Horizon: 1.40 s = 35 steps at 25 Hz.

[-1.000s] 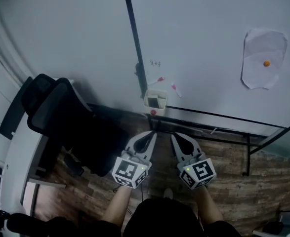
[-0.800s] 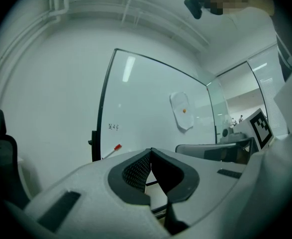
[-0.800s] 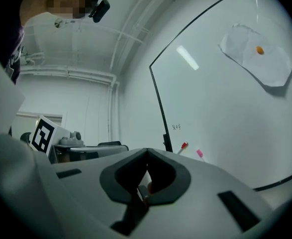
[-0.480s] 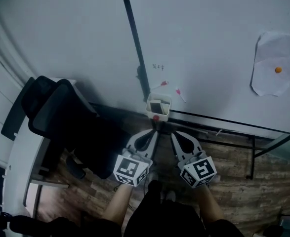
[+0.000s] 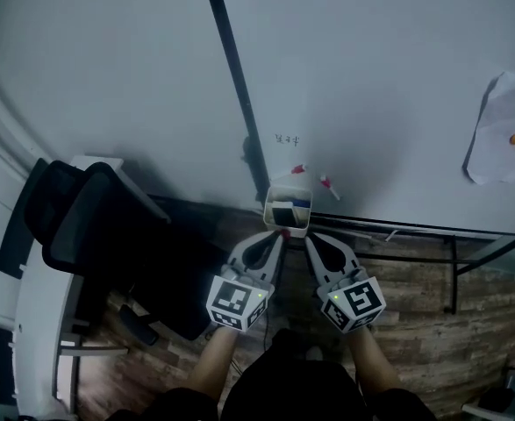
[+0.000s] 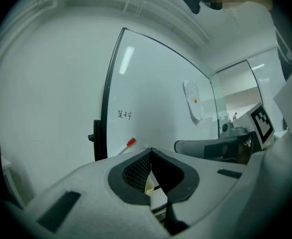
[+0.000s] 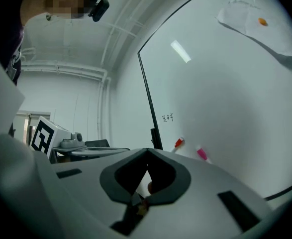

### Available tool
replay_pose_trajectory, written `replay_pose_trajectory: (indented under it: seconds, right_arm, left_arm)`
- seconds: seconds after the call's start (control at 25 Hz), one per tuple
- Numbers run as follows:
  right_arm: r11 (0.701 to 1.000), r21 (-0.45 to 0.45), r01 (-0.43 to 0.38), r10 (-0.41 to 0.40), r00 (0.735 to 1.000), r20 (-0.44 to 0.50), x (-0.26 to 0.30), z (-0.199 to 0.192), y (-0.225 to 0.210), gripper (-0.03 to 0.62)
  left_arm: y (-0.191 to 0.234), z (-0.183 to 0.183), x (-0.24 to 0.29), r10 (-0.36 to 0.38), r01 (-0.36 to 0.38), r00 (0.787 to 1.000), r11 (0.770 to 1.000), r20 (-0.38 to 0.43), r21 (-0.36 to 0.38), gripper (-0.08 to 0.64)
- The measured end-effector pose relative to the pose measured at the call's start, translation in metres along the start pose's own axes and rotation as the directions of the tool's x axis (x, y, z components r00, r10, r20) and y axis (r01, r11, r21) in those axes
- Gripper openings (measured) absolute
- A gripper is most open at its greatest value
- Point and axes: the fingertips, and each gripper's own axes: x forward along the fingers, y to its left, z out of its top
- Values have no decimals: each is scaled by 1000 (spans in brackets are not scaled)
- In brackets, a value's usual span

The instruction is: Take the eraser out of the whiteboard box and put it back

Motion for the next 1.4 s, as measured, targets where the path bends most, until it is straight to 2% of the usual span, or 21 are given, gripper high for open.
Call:
replay_pose_trajectory:
  seconds: [0.36,0.6,0.84,0.92,1.0,1.12,1.2,1.4]
  right_arm:
    - [997,-7,82,-82,996,-26,44,-13,-12,3]
    - [990,-21,139,-140,989,-40,55,-19,-19,3]
    - [988,-31,150,-151,987,-59,61,-21,-23,3]
    - [988,-32,152,-154,986,-62,60,-22,-26,3]
    - [987,-28,158,-160,985,-68,60,-24,-29,3]
    - [986,-26,165,-166,983,-82,57,-27,-32,3]
    - [986,-27,167,-169,981,-93,54,-30,-33,3]
    - [981,-26,193,-195,975,-109,44,-34,-42,3]
  left_arm:
    - [47,-9,29,-127,127,992,992,-15,1,5]
    - [60,-20,41,-193,193,981,981,-26,6,5]
    - [62,-20,46,-235,235,972,972,-22,0,5]
    - [58,-25,47,-290,292,956,956,-43,29,6]
    - [54,-34,51,-357,364,929,928,-98,76,14]
    - [52,-48,60,-424,451,886,883,-186,133,141]
    - [54,-57,68,-457,497,857,855,-238,148,176]
    - [55,-80,83,-498,582,789,795,-360,174,190]
